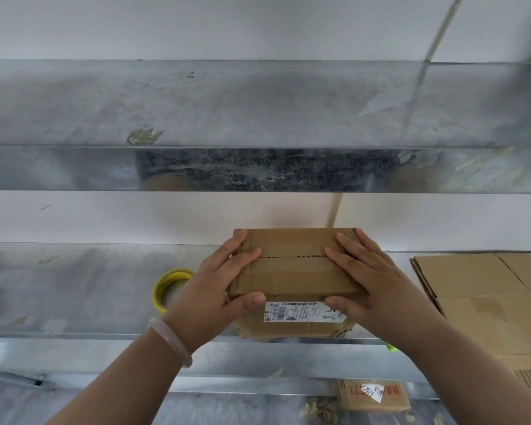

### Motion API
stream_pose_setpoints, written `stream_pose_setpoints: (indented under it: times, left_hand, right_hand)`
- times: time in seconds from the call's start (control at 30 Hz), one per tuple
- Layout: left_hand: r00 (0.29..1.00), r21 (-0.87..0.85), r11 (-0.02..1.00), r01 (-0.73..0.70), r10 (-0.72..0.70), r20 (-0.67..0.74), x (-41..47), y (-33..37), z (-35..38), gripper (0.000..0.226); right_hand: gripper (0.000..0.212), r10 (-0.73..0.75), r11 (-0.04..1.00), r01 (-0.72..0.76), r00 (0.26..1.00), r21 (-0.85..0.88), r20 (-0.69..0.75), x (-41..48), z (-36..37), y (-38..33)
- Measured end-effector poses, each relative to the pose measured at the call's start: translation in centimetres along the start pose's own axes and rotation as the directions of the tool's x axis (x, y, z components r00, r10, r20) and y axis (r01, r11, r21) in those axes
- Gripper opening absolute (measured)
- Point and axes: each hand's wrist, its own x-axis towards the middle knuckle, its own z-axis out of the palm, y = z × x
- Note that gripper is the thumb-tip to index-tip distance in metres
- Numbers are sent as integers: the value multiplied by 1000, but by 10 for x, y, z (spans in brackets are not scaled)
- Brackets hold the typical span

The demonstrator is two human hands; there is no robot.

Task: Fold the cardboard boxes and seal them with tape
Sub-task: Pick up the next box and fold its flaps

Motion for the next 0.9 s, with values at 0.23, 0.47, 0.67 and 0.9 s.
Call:
stream_pose_setpoints:
  times: [0.23,0.47,0.67,0.9]
  left_hand:
    - [999,-16,999,45,-45,-25,9,5,-9,74]
    - [1000,-9,1000,0,0,12,26,2,8,77]
    - [1000,28,1000,7,-7,7,27,-11,0,82]
    - [999,34,999,-39,38,12,36,-3,10,80]
  right_hand:
    - [94,27,999,-28,999,27,40,13,-7,-5]
    - [91,52,998,-51,999,43,-7,18,-5,8]
    - [89,32,997,-30,999,74,-35,30,6,0]
    - [87,33,997,-26,994,71,-104,23,7,15]
